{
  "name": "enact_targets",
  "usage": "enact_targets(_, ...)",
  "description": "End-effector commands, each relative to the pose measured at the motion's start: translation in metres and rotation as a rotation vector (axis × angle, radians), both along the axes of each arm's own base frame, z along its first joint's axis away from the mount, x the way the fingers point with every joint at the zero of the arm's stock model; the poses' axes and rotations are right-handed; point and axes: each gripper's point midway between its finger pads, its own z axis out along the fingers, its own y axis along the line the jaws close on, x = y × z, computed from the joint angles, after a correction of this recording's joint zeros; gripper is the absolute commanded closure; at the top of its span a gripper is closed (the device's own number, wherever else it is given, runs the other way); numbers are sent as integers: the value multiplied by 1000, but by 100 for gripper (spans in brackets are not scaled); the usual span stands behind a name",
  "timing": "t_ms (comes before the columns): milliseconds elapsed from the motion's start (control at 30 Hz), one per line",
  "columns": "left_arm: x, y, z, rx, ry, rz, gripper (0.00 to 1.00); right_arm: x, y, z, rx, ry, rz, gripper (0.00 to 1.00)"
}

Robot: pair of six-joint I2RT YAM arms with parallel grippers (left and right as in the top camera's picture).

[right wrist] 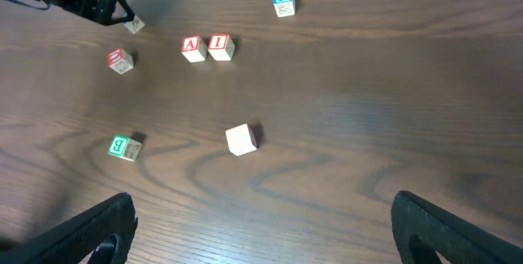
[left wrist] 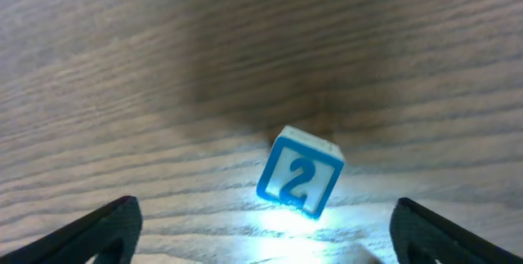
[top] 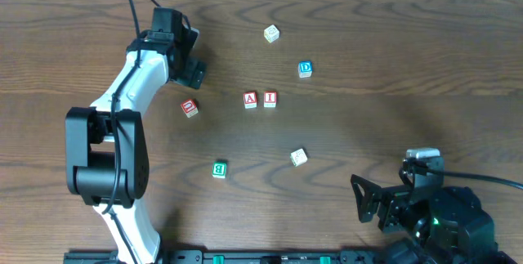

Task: Spell out Ai2
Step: 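Lower left gripper over the blue 2 block and close on it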

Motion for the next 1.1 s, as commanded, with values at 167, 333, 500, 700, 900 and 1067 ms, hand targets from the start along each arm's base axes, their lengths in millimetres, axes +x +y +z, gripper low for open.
enact_targets(167, 1, -11, -4, -96, 26, -74, 0, 1, -2, -2, -16, -2, -2, 1)
enact_targets(333, -5, -13, -7, -79, 50, -125, 0, 1, -2, -2, -16, -2, -2, 1)
enact_targets(500, 0, -12, -5, -59, 44, -149, 0, 1, -2, -2, -16, -2, -2, 1)
enact_targets(700, 6, -12, -11, -54, 70, -161, 9, 1, -2, -2, -16, -2, -2, 1)
enact_targets(900, 8, -12, -20, -54, 106, -162, 12, 1, -2, -2, -16, -2, -2, 1)
enact_targets(1067, 8, -13, -19, -57, 106, -163, 16, 1, -2, -2, -16, -2, -2, 1)
